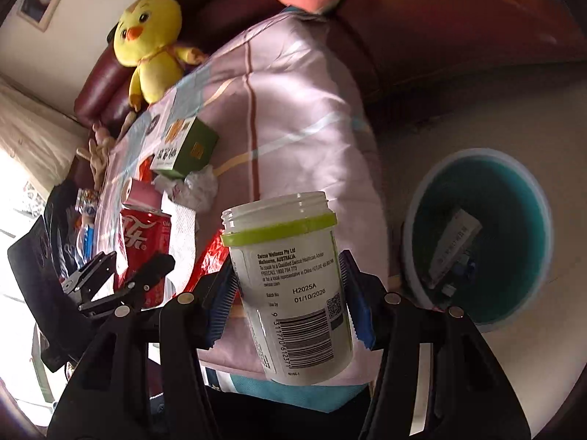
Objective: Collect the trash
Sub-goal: 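Carry the can and jar over the teal bucket and open both tools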
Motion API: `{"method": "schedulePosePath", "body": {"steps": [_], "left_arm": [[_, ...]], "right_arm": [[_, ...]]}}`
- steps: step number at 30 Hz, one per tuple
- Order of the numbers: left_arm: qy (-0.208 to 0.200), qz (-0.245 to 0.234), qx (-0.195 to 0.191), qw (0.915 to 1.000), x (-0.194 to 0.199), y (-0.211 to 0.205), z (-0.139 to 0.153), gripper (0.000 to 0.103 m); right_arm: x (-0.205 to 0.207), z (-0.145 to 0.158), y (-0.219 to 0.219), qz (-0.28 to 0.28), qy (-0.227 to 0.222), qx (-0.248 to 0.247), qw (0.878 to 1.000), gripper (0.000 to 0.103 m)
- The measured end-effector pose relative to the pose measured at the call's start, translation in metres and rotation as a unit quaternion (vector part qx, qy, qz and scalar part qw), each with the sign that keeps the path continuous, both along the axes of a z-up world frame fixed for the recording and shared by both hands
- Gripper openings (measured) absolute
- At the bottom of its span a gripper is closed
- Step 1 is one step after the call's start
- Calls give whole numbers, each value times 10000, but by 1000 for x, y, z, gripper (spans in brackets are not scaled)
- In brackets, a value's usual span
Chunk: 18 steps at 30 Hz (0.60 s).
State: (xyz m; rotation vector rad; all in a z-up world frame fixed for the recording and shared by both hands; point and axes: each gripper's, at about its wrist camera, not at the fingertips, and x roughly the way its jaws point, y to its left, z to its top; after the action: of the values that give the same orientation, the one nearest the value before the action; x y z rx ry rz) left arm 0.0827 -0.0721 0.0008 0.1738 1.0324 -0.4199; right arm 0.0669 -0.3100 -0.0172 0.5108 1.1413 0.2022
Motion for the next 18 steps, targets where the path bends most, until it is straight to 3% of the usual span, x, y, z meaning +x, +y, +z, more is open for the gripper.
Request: {"method": "schedulePosePath", "body": {"steps": [9, 18], "left_arm": [[147, -1006, 228, 9946, 0, -125, -10, 58], [509, -1480, 541, 9862, 4, -202, -47, 58]], "right_arm": [[-43, -9, -121, -1219, -113, 117, 9924, 52], [-65, -53, -185, -1804, 279, 364, 9825, 52]]}}
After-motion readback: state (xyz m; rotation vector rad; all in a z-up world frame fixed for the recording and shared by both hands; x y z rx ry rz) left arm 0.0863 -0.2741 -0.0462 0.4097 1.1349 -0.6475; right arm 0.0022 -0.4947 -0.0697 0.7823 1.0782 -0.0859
